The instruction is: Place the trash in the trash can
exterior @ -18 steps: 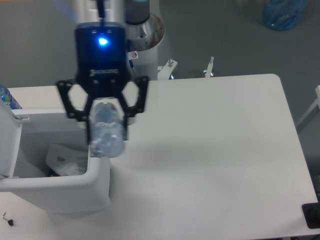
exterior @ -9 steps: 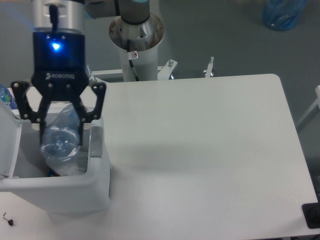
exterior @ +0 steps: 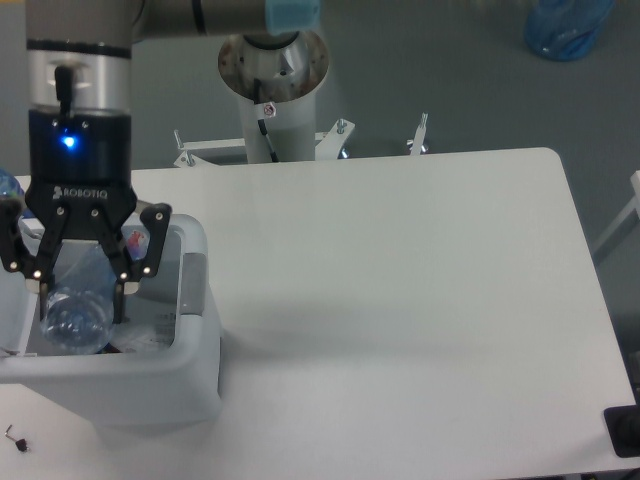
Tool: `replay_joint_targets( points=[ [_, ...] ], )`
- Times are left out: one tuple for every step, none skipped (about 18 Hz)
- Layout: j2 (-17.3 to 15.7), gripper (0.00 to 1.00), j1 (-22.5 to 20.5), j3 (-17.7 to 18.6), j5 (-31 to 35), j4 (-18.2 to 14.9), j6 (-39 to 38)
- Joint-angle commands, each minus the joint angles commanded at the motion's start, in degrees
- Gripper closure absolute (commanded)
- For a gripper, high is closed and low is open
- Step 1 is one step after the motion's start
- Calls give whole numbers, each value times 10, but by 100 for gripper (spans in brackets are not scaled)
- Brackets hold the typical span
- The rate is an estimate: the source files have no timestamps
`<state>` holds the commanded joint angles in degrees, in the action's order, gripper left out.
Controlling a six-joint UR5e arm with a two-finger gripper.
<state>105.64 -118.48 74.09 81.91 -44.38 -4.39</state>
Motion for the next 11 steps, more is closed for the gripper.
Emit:
replay_joint_targets(
  points=[
    [2,39,0,0,0,0,0],
    [3,39,0,1,0,0,1],
    [5,39,0,3,0,0,2],
    [6,39,0,6,0,0,3],
    [6,39,0,9,1,0,4],
    [6,37,0,11,1,0,4],
    [6,30,0,13,1,0,5],
    [7,21,0,13,2,0,6],
    [6,13,0,14,2,0,12],
    [6,0,0,14,3,0,19],
    [7,0,0,13,4,0,21]
  ],
)
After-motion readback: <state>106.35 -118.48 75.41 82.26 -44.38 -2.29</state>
